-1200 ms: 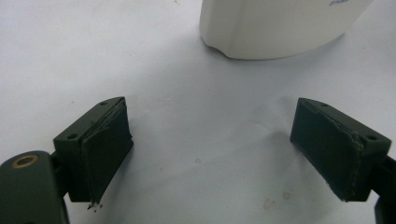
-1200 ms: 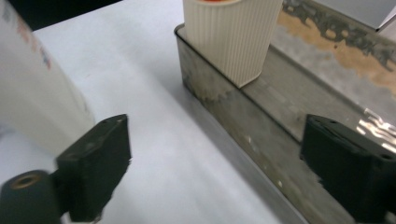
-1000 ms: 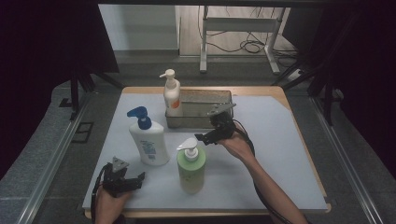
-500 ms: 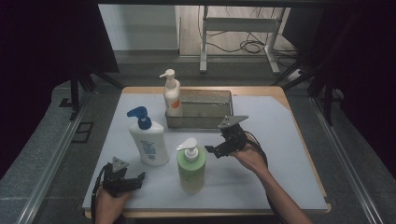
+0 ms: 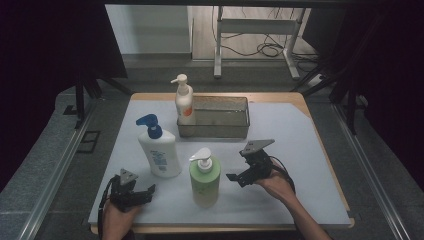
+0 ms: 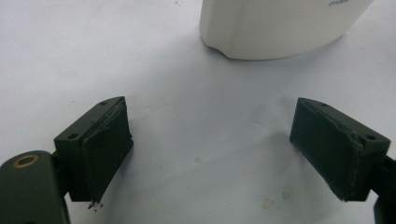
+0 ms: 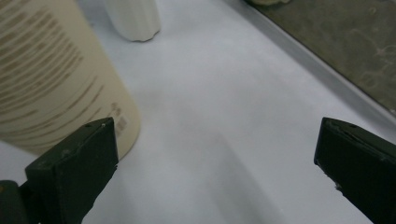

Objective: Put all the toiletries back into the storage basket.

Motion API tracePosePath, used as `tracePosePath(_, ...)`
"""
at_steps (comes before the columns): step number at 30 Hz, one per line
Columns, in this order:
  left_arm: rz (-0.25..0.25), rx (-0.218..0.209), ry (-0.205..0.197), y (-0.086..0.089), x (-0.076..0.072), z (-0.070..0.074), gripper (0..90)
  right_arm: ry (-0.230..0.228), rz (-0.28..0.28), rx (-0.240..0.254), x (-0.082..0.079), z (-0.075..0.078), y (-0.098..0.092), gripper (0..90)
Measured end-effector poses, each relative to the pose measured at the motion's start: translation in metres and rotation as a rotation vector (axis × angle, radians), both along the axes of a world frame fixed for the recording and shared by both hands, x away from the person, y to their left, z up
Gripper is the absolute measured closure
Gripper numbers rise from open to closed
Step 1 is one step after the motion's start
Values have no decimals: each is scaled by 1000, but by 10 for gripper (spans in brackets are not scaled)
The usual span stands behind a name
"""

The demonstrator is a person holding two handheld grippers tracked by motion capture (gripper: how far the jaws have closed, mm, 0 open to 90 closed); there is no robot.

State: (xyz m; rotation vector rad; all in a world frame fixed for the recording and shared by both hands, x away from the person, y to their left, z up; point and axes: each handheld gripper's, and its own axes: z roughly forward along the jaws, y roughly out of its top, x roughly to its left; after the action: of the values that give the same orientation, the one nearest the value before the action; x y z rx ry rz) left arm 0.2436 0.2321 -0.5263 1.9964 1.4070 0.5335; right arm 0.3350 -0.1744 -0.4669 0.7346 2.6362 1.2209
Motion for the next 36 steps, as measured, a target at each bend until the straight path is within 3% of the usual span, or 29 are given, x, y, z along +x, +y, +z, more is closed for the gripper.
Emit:
tracePosePath(12,2,-2,-1,0,0,0,120,22,62,43,-30,-4,6,16)
tracePosePath(22,2,-2,-1,0,0,0,120,2,154,61,-53,9,24,10)
tracePosePath(36,0,0,0,0,0,0,120,-22,204,98,-59,26,49,5)
